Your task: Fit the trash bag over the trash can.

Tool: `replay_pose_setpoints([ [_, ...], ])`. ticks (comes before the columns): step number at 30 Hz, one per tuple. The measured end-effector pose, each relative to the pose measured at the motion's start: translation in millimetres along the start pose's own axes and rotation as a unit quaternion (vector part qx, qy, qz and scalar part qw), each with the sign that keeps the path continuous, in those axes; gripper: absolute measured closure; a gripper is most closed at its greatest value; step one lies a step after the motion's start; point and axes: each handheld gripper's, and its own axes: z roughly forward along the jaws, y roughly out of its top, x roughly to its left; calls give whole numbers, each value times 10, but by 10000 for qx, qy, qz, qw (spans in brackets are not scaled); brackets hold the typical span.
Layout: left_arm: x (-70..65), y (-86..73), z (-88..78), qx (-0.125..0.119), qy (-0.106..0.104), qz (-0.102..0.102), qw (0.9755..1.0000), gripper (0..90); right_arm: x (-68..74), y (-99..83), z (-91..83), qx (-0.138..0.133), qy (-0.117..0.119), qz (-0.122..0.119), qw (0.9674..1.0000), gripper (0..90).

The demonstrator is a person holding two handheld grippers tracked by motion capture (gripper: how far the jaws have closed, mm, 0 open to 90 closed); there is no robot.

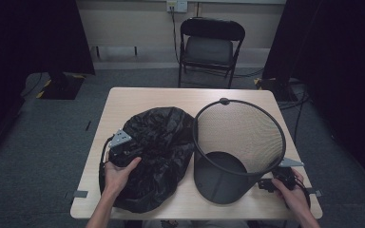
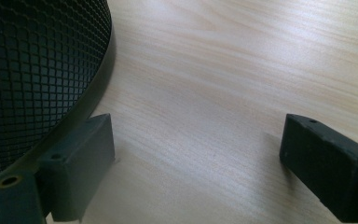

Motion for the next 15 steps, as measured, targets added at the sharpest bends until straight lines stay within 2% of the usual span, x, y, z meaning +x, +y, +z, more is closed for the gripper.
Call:
replay_pose_setpoints([
  [3, -27, 55, -32, -196, -84, -68, 9997, 780, 0, 0, 0, -1, 0, -1, 10000, 92],
  [11, -84, 170, -121, -555, -151, 55, 9983, 780, 0, 0, 0, 0, 0, 0, 10000, 93],
  [15, -73, 217, -199, -755, -198, 24, 9969, 780, 0, 0, 0, 0, 2, 1, 10000, 92],
])
